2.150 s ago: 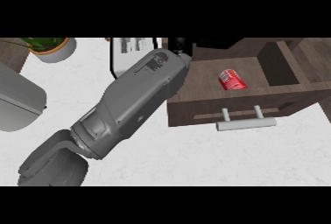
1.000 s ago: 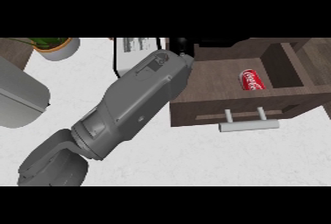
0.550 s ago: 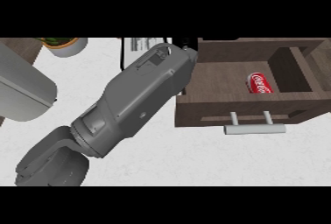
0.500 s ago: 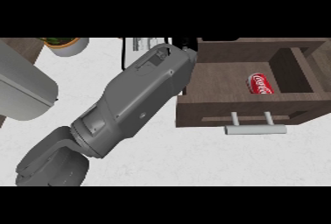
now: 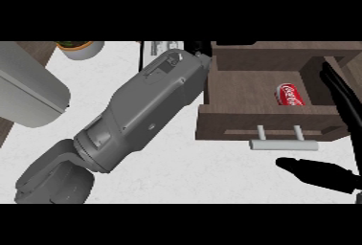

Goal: Pick up the can, place it into the drawer and close the drawer

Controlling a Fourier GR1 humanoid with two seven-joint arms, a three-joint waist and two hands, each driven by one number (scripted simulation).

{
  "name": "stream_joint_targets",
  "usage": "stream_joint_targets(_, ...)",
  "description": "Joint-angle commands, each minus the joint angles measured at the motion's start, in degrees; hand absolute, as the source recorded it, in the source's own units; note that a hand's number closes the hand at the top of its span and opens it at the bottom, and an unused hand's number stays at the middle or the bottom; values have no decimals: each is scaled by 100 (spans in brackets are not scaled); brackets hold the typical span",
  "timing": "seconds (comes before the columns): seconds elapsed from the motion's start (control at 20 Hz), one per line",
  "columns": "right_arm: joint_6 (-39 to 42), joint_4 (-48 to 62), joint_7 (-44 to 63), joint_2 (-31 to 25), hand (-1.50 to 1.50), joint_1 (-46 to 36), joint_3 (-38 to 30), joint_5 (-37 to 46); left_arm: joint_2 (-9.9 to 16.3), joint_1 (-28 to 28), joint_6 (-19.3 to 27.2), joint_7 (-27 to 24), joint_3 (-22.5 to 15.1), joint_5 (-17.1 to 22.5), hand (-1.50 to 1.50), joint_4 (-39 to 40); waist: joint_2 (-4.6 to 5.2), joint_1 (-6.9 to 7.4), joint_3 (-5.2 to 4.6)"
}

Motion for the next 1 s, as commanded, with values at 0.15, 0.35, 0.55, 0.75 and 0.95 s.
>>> stream_joint_targets(0.15,-565,1639,-111,-121,-150,-1208,732,1338,225,250,-8,280,-18,-213,-150,-311,-27,130,-4)
stream_joint_targets(0.35,-982,2821,-518,-345,-150,-1625,746,1823,566,287,35,642,-80,-309,-150,-656,-42,213,-1)
stream_joint_targets(0.55,-1285,3764,-673,-477,-150,-1982,877,2308,709,405,213,667,-135,-526,-150,-816,-39,151,0)
stream_joint_targets(0.75,-1880,4686,-582,-291,-150,-2389,845,2660,1102,648,80,988,-97,-636,-150,-1129,-39,115,1)
stream_joint_targets(0.95,-2869,6073,-704,-73,-150,-2668,717,2956,1355,735,185,1248,-67,-668,-150,-1648,-20,207,5)
